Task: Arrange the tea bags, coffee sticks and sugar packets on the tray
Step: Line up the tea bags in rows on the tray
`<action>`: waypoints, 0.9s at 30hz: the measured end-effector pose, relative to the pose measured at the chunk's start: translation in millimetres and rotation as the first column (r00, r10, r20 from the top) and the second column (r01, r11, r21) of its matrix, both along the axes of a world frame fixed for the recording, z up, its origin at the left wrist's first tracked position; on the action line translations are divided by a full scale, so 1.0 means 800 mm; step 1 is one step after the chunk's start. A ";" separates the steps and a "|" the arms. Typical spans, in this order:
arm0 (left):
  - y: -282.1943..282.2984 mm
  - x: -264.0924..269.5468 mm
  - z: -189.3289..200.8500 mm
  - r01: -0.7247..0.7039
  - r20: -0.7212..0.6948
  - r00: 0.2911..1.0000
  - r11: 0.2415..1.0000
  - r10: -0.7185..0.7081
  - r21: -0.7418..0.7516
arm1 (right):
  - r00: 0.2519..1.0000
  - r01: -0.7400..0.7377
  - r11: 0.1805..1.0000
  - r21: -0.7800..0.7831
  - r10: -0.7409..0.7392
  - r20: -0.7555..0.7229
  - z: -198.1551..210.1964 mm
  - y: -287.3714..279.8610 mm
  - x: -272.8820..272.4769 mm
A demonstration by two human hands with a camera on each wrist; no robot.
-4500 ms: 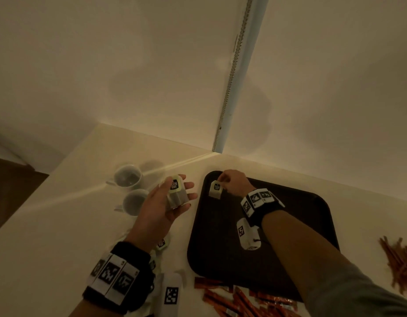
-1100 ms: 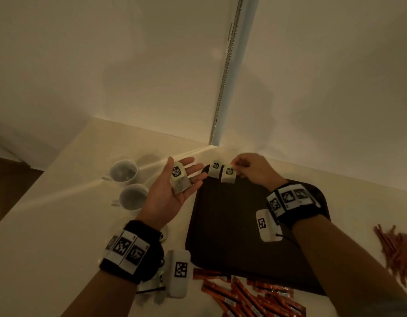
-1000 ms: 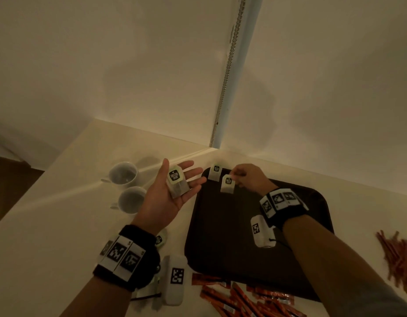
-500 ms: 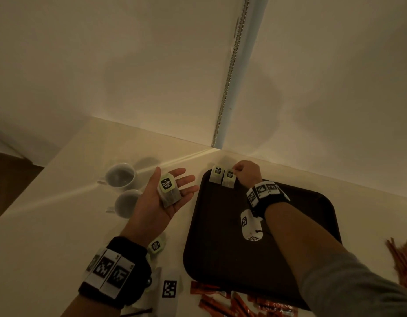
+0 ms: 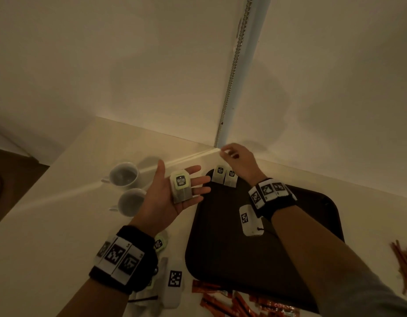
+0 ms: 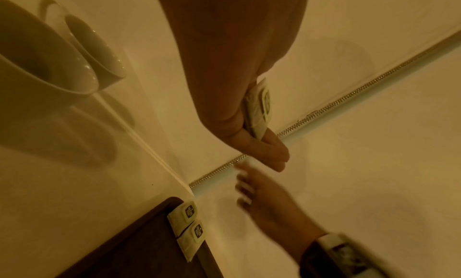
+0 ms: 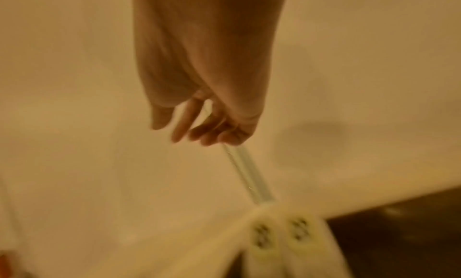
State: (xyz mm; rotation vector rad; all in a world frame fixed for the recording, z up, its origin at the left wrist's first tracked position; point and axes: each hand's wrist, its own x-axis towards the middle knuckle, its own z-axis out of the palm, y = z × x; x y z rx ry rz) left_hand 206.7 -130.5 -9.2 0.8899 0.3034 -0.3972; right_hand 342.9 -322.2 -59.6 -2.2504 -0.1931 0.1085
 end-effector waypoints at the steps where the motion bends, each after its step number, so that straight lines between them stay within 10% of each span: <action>1: -0.003 0.002 0.002 0.010 0.009 1.000 1.000 -0.010 0.015 | 0.991 -0.131 0.989 0.063 0.131 0.010 0.029 0.012 -0.011; 6: -0.013 0.006 0.018 0.029 0.112 0.993 0.997 -0.037 0.074 | 0.833 -0.553 0.827 0.098 0.548 0.072 0.127 0.051 -0.067; 14: -0.018 -0.008 0.024 -0.193 0.480 0.877 0.936 0.031 0.293 | 0.823 -0.519 0.855 -0.024 0.506 0.259 0.196 0.043 -0.091; 27: -0.036 -0.023 0.046 -0.118 0.499 0.864 0.991 0.072 0.060 | 0.807 -0.413 0.898 -0.151 0.438 0.396 0.228 0.051 -0.116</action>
